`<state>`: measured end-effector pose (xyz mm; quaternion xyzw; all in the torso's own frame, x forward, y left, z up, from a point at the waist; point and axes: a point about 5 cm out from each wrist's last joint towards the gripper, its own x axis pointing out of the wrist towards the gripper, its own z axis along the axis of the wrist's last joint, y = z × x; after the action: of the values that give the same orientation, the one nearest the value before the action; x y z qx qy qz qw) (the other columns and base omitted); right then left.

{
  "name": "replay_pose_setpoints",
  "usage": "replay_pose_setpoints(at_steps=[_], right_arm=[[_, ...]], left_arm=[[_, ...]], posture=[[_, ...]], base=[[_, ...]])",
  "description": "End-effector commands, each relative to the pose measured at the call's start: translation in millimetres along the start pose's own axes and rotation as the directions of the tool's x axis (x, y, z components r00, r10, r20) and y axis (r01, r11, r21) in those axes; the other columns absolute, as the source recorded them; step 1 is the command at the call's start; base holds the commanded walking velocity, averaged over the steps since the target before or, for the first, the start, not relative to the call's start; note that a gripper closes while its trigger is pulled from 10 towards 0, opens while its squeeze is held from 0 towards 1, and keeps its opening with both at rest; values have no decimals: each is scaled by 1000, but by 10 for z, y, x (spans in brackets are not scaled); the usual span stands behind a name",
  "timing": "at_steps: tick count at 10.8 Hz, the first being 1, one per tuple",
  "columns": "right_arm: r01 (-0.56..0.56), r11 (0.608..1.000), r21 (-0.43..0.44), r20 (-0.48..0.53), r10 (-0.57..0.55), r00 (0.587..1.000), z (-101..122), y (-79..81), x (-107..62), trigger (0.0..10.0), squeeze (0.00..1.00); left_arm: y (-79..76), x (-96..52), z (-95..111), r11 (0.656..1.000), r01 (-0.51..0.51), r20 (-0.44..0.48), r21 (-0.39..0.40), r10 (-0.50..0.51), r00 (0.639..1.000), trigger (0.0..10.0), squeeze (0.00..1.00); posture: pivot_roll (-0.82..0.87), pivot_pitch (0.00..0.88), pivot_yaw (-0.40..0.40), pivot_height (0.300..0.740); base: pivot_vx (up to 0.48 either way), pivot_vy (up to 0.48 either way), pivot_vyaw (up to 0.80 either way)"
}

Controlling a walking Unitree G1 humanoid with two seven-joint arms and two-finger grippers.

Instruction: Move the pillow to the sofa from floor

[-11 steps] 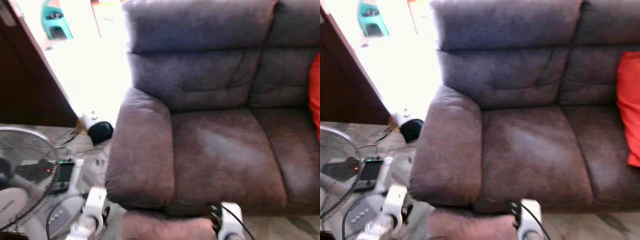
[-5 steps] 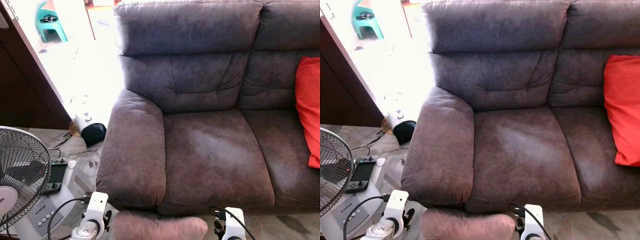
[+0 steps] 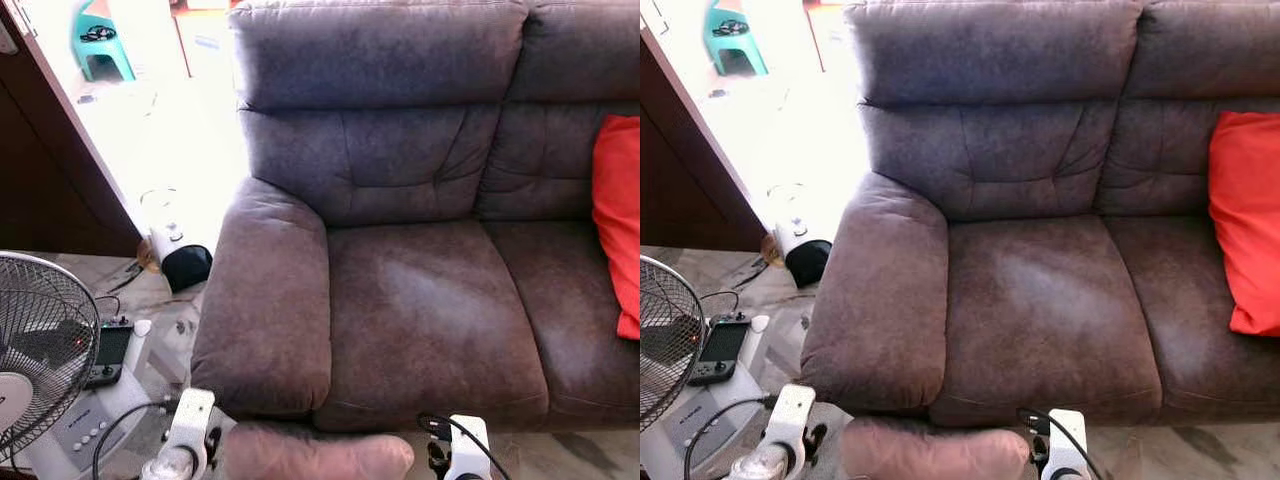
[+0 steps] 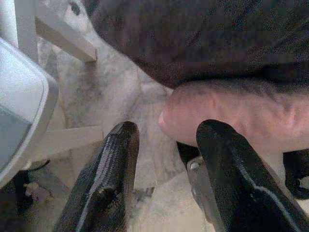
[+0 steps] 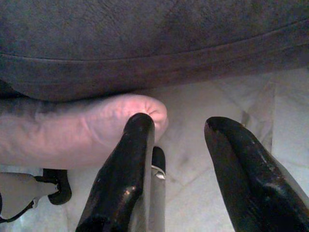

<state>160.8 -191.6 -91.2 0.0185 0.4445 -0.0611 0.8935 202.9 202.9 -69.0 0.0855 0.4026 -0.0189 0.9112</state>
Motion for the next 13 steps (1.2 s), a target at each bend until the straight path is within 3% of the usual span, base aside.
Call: replay_pose_setpoints(at_steps=[1, 3, 13], right_arm=[[-2, 1000, 8, -18, 2, 1000, -49, 6, -10, 10000, 0], [-5, 1000, 9, -16, 5, 1000, -42, 21, -7, 10000, 0], [-6, 1000, 16, -8, 6, 1000, -55, 21, -15, 10000, 0]], left_arm=[[18, -16, -63, 1000, -12, -19, -13, 12, 1000, 10000, 0], [-4, -17, -60, 1000, -7, -8, -28, 7, 1000, 10000, 0], [43, -19, -67, 1000, -15, -23, 16, 16, 1000, 10000, 0]], posture=[[65, 63, 2, 740], [66, 69, 2, 740], [64, 66, 6, 740]], base=[[0, 0, 0], [-426, 0, 0], [0, 0, 0]])
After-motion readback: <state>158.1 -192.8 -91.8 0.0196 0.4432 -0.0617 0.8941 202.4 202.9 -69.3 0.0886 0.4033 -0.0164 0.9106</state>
